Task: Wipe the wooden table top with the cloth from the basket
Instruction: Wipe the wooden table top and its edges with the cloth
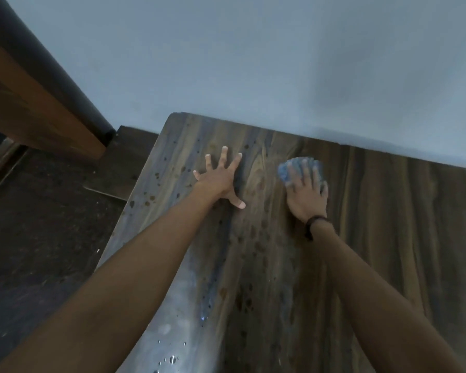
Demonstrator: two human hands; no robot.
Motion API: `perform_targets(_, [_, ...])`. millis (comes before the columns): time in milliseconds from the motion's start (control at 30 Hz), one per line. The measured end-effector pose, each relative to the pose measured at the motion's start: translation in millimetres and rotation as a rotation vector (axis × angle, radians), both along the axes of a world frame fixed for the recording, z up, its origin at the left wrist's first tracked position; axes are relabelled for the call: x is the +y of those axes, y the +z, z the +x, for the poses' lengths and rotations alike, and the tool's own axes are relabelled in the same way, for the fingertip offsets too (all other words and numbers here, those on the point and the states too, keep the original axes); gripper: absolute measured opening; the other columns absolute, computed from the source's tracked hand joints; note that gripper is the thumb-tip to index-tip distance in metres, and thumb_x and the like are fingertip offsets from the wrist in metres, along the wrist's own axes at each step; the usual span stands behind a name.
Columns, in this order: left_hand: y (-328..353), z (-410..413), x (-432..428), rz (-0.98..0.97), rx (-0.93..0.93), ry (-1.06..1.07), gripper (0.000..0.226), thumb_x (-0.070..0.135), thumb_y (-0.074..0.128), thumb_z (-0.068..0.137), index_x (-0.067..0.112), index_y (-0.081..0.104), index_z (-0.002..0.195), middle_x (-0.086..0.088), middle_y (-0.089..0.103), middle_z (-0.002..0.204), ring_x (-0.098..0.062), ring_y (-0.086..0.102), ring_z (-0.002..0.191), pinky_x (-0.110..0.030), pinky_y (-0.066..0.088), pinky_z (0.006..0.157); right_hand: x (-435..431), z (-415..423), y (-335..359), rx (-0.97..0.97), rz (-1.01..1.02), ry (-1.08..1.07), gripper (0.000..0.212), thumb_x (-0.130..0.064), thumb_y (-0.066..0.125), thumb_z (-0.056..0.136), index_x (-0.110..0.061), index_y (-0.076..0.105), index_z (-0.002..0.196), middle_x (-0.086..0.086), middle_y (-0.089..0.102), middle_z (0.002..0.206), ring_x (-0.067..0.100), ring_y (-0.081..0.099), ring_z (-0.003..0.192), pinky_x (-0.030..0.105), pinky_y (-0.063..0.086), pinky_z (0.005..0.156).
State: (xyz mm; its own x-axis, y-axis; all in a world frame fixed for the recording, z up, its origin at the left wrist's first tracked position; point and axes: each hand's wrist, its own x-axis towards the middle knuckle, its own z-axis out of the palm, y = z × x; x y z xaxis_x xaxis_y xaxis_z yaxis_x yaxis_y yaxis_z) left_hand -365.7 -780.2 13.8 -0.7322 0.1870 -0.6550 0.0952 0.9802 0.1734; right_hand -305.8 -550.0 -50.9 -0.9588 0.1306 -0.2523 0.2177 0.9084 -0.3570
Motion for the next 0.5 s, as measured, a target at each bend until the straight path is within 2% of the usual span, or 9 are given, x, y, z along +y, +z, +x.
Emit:
perform_targets(67, [-8.2,-7.3,-2.7,0.018,-0.034,-0.032,0.145,0.053,0.09,0.061,0.044,-0.022,0.153,0.006,-0.043,0.155,-0.043,-0.027,0.146,-0.078,0.008,0.11,-3.4,18.5,-2.4,0.007,0.023,0.153,0.052,-0.043,0.022,0.108,-0.047,0.008,0.158,-0.014,-0.006,0.168,0.014,-0.01,0.155,0.048,-0.004,0.123])
perform_targets(133, [-15.5,-7.6,-2.3,0.017,-0.039,-0.051,0.145,0.051,0.091,0.061,0.045,-0.02,0.153,0.006,-0.042,0.156,-0.043,-0.029,0.145,-0.079,0.008,0.109,11.6,6.2,0.0,-0.004,0.027,0.182,0.052,-0.044,0.023,0.108,-0.048,0.009,0.158,-0.015,-0.005,0.168,0.013,-0.007,0.155,0.047,-0.002,0.123])
perform_targets(267, [-19.5,-6.9,-1.6,0.031,-0.028,-0.043,0.145,0.05,0.092,0.06,0.045,-0.019,0.154,0.007,-0.04,0.157,-0.042,-0.029,0.146,-0.078,0.007,0.109,25.9,-63.2,5.8,-0.029,0.003,-0.092,0.055,-0.041,0.026,0.107,-0.046,0.008,0.158,-0.011,-0.006,0.169,0.018,-0.006,0.155,0.052,-0.002,0.124])
perform_targets(333, [-18.9,-6.4,-5.8,0.027,-0.01,-0.046,0.146,0.053,0.092,0.058,0.045,-0.018,0.154,0.007,-0.038,0.158,-0.043,-0.027,0.146,-0.078,0.009,0.109,9.4,-79.1,5.3,-0.033,-0.018,-0.124,0.055,-0.04,0.025,0.107,-0.046,0.006,0.159,-0.009,-0.008,0.169,0.019,-0.01,0.155,0.051,-0.005,0.123])
perform_targets(500, [-19.2,-7.3,-4.8,0.036,-0.001,-0.065,0.145,0.054,0.091,0.058,0.045,-0.017,0.154,0.007,-0.036,0.159,-0.043,-0.025,0.147,-0.077,0.01,0.11,12.0,-62.1,-2.8,-0.004,0.053,0.217,0.053,-0.043,0.024,0.108,-0.047,0.008,0.158,-0.014,-0.006,0.168,0.015,-0.006,0.155,0.049,0.0,0.123])
